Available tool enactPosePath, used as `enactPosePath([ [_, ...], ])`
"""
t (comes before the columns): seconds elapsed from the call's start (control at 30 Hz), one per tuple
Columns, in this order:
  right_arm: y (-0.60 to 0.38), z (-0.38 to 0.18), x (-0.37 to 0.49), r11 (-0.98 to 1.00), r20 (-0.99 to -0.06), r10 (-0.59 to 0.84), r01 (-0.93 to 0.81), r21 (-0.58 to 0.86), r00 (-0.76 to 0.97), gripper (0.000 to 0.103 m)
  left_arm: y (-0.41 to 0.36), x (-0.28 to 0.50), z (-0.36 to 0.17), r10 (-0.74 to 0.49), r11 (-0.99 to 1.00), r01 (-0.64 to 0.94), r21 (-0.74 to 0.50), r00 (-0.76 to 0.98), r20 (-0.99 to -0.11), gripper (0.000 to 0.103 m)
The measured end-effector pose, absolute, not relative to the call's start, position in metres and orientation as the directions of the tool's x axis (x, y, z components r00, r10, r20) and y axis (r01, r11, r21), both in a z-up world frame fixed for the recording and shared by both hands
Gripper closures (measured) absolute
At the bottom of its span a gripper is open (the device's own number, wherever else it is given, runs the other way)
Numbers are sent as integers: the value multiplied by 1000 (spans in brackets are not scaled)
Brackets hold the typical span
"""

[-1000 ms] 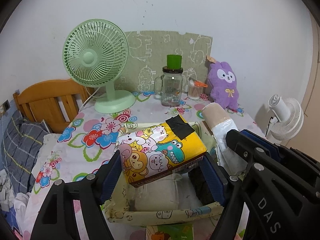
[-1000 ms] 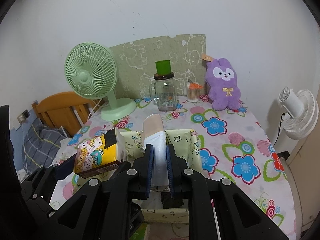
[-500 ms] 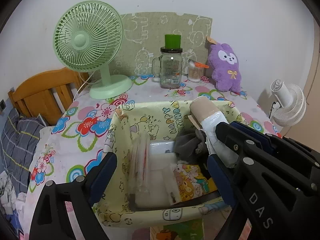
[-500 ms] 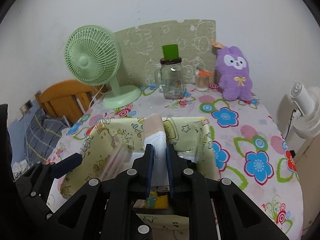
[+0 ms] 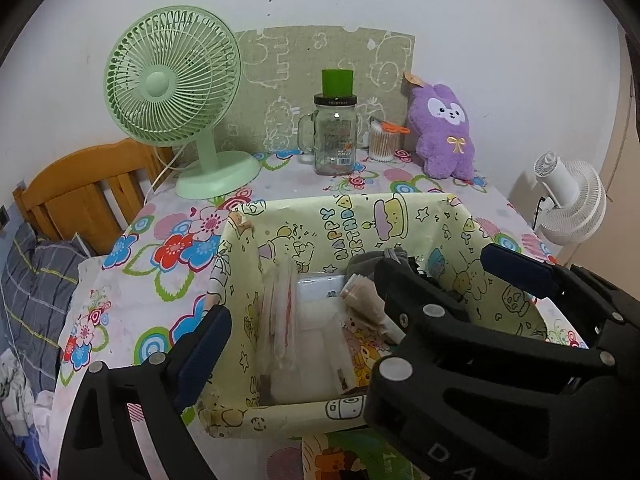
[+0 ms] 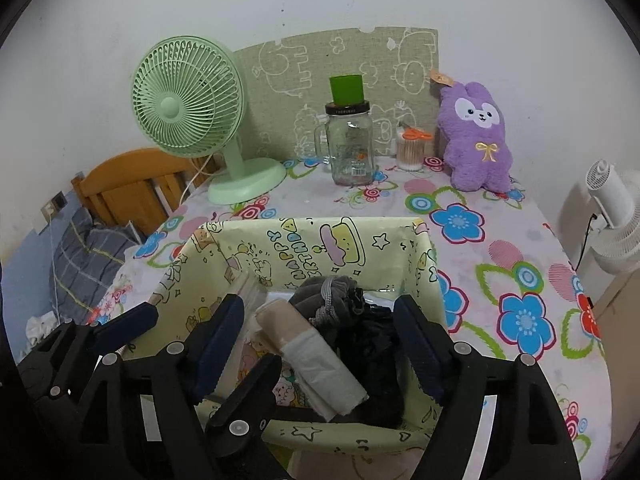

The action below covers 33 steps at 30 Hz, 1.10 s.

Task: Organize soft objects
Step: 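Release the tissue box into the fabric box while right tool drops white roll in, then withdraw both open tools back from the fabric box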

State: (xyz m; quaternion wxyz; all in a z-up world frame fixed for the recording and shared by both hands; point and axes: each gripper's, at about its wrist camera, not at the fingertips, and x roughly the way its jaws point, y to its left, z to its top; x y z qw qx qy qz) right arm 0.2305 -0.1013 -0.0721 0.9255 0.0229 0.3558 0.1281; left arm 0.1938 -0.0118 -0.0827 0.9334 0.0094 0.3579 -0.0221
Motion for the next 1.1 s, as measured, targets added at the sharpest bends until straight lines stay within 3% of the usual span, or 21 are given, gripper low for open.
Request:
enactPosePath([
  [1.1, -123, -23, 159, 986, -550, 163, -146, 76, 819, 8, -29, 133, -42, -58, 997, 75, 6, 823, -565, 0],
])
